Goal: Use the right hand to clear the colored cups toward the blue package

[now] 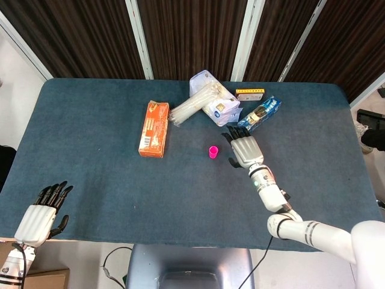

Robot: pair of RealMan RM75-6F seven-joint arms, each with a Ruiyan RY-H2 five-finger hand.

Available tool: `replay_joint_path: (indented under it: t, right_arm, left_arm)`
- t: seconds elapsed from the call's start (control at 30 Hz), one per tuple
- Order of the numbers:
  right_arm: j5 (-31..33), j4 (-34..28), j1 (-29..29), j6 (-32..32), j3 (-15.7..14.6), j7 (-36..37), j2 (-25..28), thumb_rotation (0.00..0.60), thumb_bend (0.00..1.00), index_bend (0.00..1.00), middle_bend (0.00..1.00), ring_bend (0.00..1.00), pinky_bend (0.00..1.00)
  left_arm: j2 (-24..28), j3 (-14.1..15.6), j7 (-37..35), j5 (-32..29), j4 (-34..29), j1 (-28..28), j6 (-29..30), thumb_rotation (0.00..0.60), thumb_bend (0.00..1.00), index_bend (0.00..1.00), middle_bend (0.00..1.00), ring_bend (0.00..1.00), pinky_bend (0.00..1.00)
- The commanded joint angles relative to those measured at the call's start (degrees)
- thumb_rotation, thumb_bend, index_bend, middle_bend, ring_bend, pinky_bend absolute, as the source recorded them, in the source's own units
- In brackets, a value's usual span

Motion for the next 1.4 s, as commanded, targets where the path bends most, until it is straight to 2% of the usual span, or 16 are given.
replay_joint_path:
  t: [0.03,0.23,0.4,0.7,0.87,1.2,1.4]
  right_arm:
    - [4.9,5.9,3.9,-1.5,0.7,-4.7,-5.3,0.600,0.46,0.32,0.00,0.00,0.00]
    - [6.9,10.9,5.9,-2.1,0.9,-6.1,-9.5,0.600,0.46,0.38,0.00,0.00,0.00]
    - [6.8,14.2,7.3,-3.4,1.0,-5.6,-11.7,0.600,0.46,0.39,0.00,0.00,0.00]
    - [5.4,19.3,8.6,-3.7,1.1,-4.5,-15.3,0.600,0.48,0.47,0.00,0.00,0.00]
    - [4.9,20.6,8.7,-3.7,1.5,-3.8,-16.2,0.600,0.49,0.53,0.01,0.00,0.00]
    - [5.3,20.6,8.4,-2.9,1.9,-5.2,-16.3,0.600,0.50,0.56,0.02,0.00,0.00]
    - [5.3,20.2,8.2,-2.1,2.2,-5.6,-16.1,0.600,0.50,0.65,0.06,0.00,0.00]
  left_arm:
    - [0.1,0.0,-0.1,-0.1,0.1,0.0,0.0,0.600,0.46,0.00,0.00,0.00,0.11]
    - [0.3,0.0,-0.3,-0.3,0.2,0.1,0.0,0.600,0.46,0.00,0.00,0.00,0.11]
    - [0.3,-0.1,-0.1,-0.6,0.1,0.2,0.1,0.600,0.46,0.00,0.00,0.00,0.11]
    - [-0.2,-0.8,1.4,-1.7,0.3,0.5,0.6,0.600,0.46,0.00,0.00,0.00,0.11]
    - [0.1,-0.5,0.9,-1.4,0.1,0.5,0.5,0.600,0.46,0.00,0.00,0.00,0.11]
    - [0.5,-0.4,0.1,-0.8,0.0,0.8,1.3,0.600,0.46,0.00,0.00,0.00,0.11]
    - [0.6,-0.4,-0.1,-0.7,-0.1,0.9,1.5,0.600,0.46,0.00,0.00,0.00,0.11]
